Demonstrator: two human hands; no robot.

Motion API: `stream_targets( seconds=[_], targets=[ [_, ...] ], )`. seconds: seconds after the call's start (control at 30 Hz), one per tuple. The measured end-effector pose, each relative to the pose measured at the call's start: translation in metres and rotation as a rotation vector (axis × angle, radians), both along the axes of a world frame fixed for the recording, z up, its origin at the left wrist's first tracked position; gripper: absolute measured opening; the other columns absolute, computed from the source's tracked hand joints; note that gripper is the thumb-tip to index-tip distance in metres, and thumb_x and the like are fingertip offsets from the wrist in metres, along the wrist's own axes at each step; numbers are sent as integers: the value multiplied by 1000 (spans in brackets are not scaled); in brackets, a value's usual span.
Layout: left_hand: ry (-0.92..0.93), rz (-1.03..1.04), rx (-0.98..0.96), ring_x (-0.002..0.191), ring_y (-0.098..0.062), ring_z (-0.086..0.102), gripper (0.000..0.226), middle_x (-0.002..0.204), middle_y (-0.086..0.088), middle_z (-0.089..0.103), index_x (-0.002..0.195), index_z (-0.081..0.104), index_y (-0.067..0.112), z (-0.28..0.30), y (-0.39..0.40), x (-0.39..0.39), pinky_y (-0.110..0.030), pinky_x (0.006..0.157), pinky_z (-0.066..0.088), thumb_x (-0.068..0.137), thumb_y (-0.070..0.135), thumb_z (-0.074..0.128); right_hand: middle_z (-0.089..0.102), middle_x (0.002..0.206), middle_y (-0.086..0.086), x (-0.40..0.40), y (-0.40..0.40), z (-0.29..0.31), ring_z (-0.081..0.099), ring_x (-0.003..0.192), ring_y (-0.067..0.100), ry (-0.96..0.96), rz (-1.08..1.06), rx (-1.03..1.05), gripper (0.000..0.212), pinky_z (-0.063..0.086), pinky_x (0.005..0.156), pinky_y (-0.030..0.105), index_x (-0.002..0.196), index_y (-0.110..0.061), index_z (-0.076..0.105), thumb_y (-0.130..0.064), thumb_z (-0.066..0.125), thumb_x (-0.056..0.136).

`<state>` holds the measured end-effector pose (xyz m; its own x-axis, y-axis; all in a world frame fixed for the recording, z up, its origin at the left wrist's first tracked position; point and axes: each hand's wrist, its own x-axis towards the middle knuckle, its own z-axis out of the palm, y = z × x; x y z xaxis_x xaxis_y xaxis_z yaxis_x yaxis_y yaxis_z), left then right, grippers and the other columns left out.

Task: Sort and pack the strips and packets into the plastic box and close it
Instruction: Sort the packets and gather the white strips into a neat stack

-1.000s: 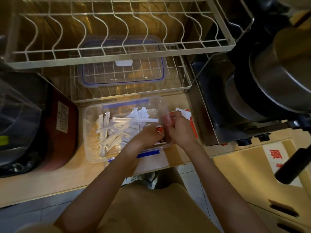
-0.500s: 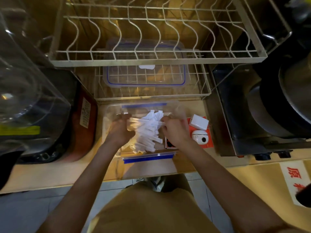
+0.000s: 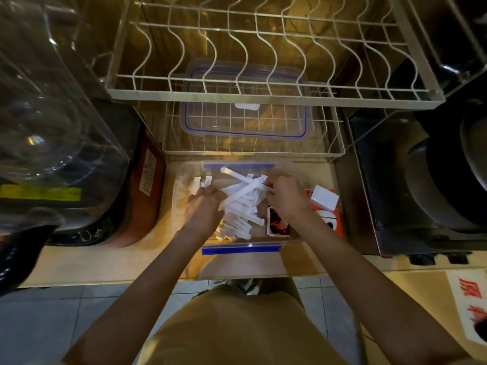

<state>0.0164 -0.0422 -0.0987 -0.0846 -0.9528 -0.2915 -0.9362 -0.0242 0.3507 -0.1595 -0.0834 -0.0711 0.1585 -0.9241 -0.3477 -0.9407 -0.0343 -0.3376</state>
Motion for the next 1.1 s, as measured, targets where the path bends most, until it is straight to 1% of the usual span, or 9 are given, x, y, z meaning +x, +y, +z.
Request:
stream_targets(
  seconds=[0.2,0.4,0.47,0.57,0.63,0.77,0.9,0.97,1.1],
  targets=[
    [-32,-11,-15,102,-25,61,25,113,-6,63,111,62,18,6,0,0,-35,85,48,88,15,54,62,114,11,-5,-1,20,59,102,27,-92,54,-109,32,37,74,25,121,-15,61,-9,53,90],
    [-116,-41,32,100,-27,62,20,106,-9,65,101,64,17,12,2,7,-34,81,46,89,10,50,66,102,9,3,0,19,61,90,24,-239,-17,-165,23,50,76,34,110,-14,66,-13,57,89],
    [-94,-25,38,98,-27,62,18,105,-9,65,99,64,18,13,2,10,-33,79,45,89,12,50,65,98,5,4,-1,21,58,85,17,-296,-25,-214,21,46,73,28,107,-13,66,-13,58,88],
    [-64,-7,60,105,-28,58,24,112,-11,61,108,62,15,15,1,11,-36,85,46,88,7,52,58,89,-6,5,0,27,49,71,4,-411,-21,-237,21,36,66,6,105,-12,68,-12,62,85],
    [-35,-4,86,111,-30,56,31,119,-13,58,114,61,10,19,1,12,-36,91,47,87,0,50,57,88,-6,4,3,26,49,69,3,-458,15,-191,21,37,65,4,104,-11,68,-9,64,83],
    [25,47,217,119,-29,53,37,126,-15,56,118,58,5,36,-2,27,-36,99,45,85,-7,48,65,102,6,3,12,9,59,84,19,-228,230,-88,19,45,70,26,101,-12,69,-9,60,83],
    [64,121,142,119,-25,54,37,128,-12,58,119,61,8,58,-6,38,-32,99,44,87,-5,47,61,109,5,11,18,-2,61,93,24,-33,348,-28,19,34,61,23,100,-15,66,-13,51,89],
    [95,153,115,122,-26,52,36,132,-13,56,124,56,8,63,-8,35,-32,99,42,89,3,48,60,111,6,18,20,-6,60,96,26,-12,359,-13,20,40,69,28,101,-14,64,-12,49,89],
    [122,168,264,129,-30,43,46,141,-18,44,136,39,7,47,-13,18,-33,102,37,91,13,48,60,110,8,33,23,-14,61,94,29,16,387,-23,18,51,76,39,101,-10,61,-9,48,88]
  ],
)
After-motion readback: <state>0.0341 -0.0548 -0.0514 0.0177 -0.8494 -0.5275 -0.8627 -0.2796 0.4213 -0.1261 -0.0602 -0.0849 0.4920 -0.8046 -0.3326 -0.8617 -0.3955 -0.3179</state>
